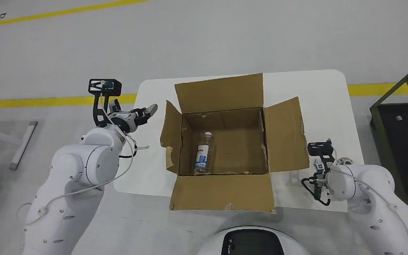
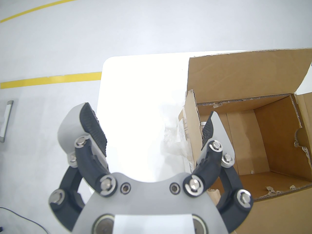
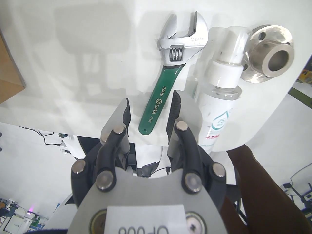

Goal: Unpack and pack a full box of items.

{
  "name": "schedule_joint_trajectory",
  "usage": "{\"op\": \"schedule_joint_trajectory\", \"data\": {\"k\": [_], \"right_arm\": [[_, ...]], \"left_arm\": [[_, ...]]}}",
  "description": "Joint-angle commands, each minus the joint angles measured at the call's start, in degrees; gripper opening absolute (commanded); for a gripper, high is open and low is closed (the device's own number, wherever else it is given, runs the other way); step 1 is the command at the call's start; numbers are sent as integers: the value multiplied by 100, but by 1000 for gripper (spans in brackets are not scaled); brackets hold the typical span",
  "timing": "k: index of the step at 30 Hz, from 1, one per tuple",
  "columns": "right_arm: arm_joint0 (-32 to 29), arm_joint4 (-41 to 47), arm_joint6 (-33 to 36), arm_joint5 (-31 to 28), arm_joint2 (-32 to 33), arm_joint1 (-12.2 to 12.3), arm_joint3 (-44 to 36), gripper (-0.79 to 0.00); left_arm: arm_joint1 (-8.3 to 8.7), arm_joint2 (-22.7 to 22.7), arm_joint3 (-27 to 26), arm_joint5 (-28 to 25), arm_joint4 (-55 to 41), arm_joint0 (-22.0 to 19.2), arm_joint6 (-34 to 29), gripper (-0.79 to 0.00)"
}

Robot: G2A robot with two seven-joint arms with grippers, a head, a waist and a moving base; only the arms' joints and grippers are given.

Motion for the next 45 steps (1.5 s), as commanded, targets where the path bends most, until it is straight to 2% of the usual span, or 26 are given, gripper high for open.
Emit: {"op": "schedule_joint_trajectory", "data": {"k": [1, 14, 20, 38, 45], "right_arm": [[-25, -18, 0, 0, 52, -11, -8, -422], [-111, -30, 0, 0, 222, -104, 41, -446], [-68, -62, 0, 0, 166, -148, 103, -486], [-95, -89, 0, -1, 198, -198, 206, -493], [-97, -45, 0, -1, 193, -208, 220, -517]], "left_arm": [[0, 0, 0, 0, 0, 0, 0, 0], [0, 0, 0, 0, 0, 0, 0, 0], [0, 0, 0, 0, 0, 0, 0, 0], [0, 0, 0, 0, 0, 0, 0, 0], [0, 0, 0, 0, 0, 0, 0, 0]]}}
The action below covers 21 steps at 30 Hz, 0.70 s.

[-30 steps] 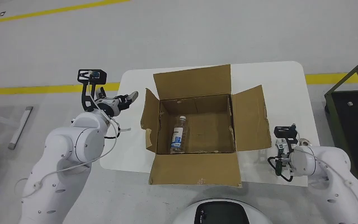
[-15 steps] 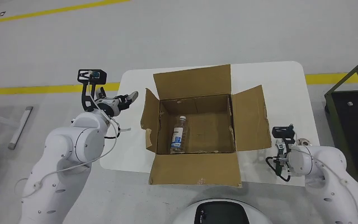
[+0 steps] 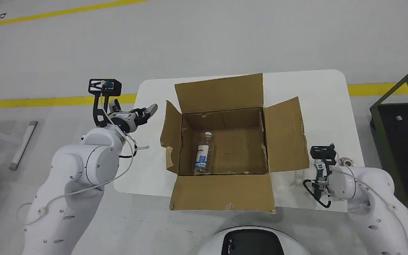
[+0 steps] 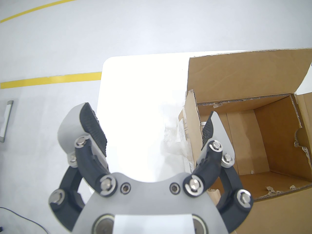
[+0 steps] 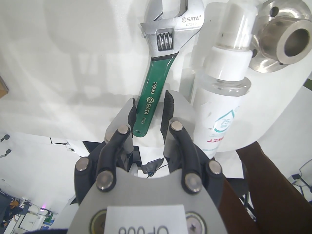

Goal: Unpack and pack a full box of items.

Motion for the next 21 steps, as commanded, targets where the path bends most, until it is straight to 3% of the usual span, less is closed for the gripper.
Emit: {"op": "schedule_joint_trajectory", "data": {"k": [1, 5, 8, 9, 21], "right_arm": [[2, 29, 0, 0, -12, -1, -1, -523], [18, 59, 0, 0, -55, 10, 5, -597], [39, 103, 0, -9, -115, 27, 14, -705], [50, 131, 0, -40, -141, 35, 10, -779], [97, 238, 0, -795, -342, 180, -205, -785]], "left_arm": [[0, 0, 0, 0, 0, 0, 0, 0], [0, 0, 0, 0, 0, 0, 0, 0], [0, 0, 0, 0, 0, 0, 0, 0], [0, 0, 0, 0, 0, 0, 0, 0], [0, 0, 0, 0, 0, 0, 0, 0]]}}
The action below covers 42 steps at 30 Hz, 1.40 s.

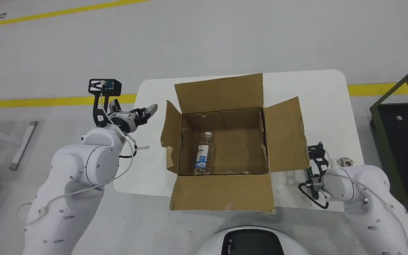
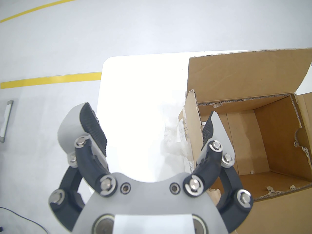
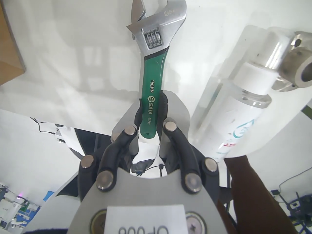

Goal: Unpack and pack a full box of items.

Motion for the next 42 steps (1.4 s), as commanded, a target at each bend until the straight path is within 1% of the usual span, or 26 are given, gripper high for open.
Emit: {"op": "schedule_joint_trajectory", "data": {"k": [1, 6, 7, 8, 10, 12, 15, 18, 28, 42], "right_arm": [[-4, -22, 0, -201, -34, 28, -41, -785], [-27, -96, 0, -560, -121, 90, -93, -785], [-32, -113, 0, -589, -136, 101, -88, -751], [-34, -111, 0, -599, -146, 110, -86, -696], [-35, -112, 0, -599, -161, 127, -81, -613], [-33, -114, 0, -612, -177, 145, -74, -576], [-25, -103, 0, -603, -191, 169, -77, -551], [2, -80, 0, -587, -187, 191, -81, -542], [165, 26, -31, -437, -203, 215, 20, -551], [94, -109, -298, -184, -272, 205, 107, -554]], "left_arm": [[0, 0, 0, 0, 0, 0, 0, 0], [0, 0, 0, 0, 0, 0, 0, 0], [0, 0, 0, 0, 0, 0, 0, 0], [0, 0, 0, 0, 0, 0, 0, 0], [0, 0, 0, 0, 0, 0, 0, 0], [0, 0, 0, 0, 0, 0, 0, 0], [0, 0, 0, 0, 0, 0, 0, 0], [0, 0, 0, 0, 0, 0, 0, 0], [0, 0, 0, 0, 0, 0, 0, 0], [0, 0, 0, 0, 0, 0, 0, 0]]}}
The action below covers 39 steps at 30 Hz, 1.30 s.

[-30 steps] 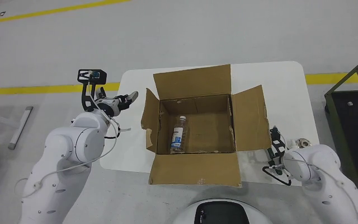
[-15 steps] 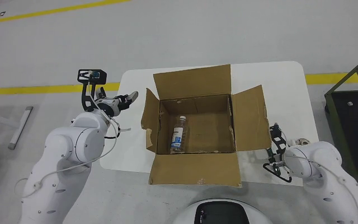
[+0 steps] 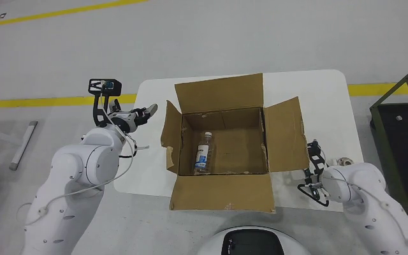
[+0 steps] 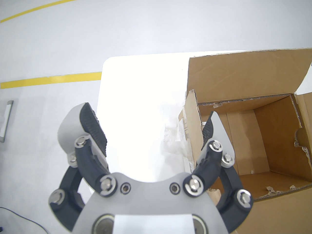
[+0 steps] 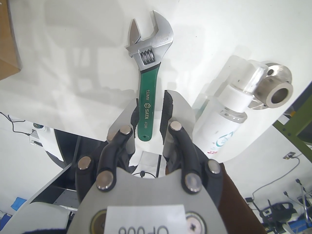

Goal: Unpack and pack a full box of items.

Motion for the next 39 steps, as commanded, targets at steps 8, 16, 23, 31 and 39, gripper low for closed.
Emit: {"op": "schedule_joint_trajectory", "data": {"k": [8, 16, 23, 31, 39], "right_arm": [[-36, 41, -129, 71, -35, -10, 132, -566], [-11, 78, -159, 79, -71, -16, 229, -566], [31, 107, -174, 70, -76, -17, 284, -570], [64, 120, -180, 63, -75, -16, 331, -785], [3, 1055, -367, 295, 461, -17, 94, -785]], "left_arm": [[0, 0, 0, 0, 0, 0, 0, 0], [0, 0, 0, 0, 0, 0, 0, 0], [0, 0, 0, 0, 0, 0, 0, 0], [0, 0, 0, 0, 0, 0, 0, 0], [0, 0, 0, 0, 0, 0, 0, 0]]}}
